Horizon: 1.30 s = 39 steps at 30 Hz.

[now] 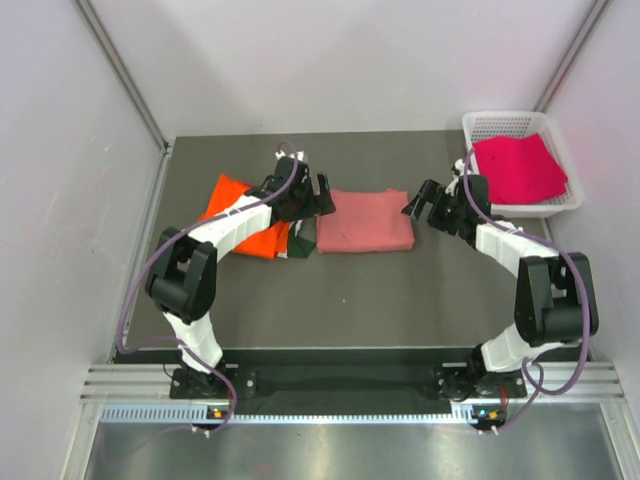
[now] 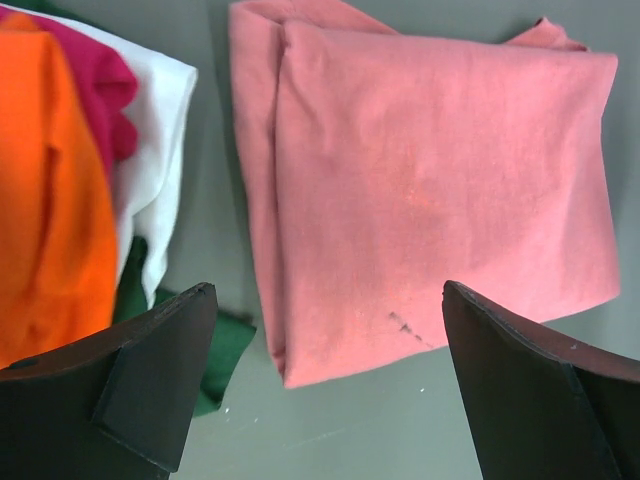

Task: Fold and stack the t-shirts
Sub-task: Neatly place the folded tshirt to the corner

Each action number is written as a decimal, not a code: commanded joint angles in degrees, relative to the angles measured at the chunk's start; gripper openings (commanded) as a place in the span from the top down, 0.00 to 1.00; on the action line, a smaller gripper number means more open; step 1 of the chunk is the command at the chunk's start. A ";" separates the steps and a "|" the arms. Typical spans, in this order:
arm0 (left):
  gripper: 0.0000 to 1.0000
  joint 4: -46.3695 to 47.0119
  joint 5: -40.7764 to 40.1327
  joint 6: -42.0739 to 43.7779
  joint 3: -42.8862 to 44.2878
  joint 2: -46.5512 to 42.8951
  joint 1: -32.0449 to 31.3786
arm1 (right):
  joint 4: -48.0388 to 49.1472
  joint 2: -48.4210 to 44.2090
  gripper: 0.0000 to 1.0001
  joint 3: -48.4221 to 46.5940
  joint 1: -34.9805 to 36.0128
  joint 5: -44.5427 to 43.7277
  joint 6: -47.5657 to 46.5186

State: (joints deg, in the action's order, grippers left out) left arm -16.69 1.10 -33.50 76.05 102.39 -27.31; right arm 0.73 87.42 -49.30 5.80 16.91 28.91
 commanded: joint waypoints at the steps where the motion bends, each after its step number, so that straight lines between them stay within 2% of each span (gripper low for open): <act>1: 0.02 4.99 5.40 -0.34 -0.02 2.02 1.56 | -0.56 2.05 0.00 -4.22 -0.79 1.11 -0.87; 12: 0.02 6.14 6.81 -0.52 0.32 4.13 2.44 | 0.76 7.68 0.01 -6.86 -1.50 2.78 -0.87; 15: 0.03 5.44 6.89 -0.69 1.99 5.79 2.44 | 0.94 10.05 0.09 -8.52 -1.50 4.97 -0.69; 19: 0.06 5.09 7.51 -1.04 3.66 8.35 2.61 | 1.03 14.00 0.12 -10.73 -1.41 6.30 -0.25; 23: 0.07 4.82 7.68 -1.92 6.12 11.42 3.31 | -0.20 18.91 0.20 -14.06 -1.41 6.47 0.10; 30: 0.10 4.82 6.54 -2.98 9.38 17.40 4.37 | -2.93 24.73 0.23 -20.21 -0.80 5.15 -0.25; 35: 0.18 5.26 7.69 -3.86 12.18 20.91 5.07 | -4.33 27.54 0.25 -22.94 -0.44 4.54 -0.60; 39: 0.24 5.00 7.77 -4.12 13.95 22.76 5.07 | -6.62 29.74 0.32 -26.89 0.78 3.66 -1.57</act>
State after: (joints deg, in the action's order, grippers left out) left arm -12.38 8.58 -37.08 88.33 122.65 -22.46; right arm -2.22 114.91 -72.58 5.32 22.11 28.51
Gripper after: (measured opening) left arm 0.772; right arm 0.692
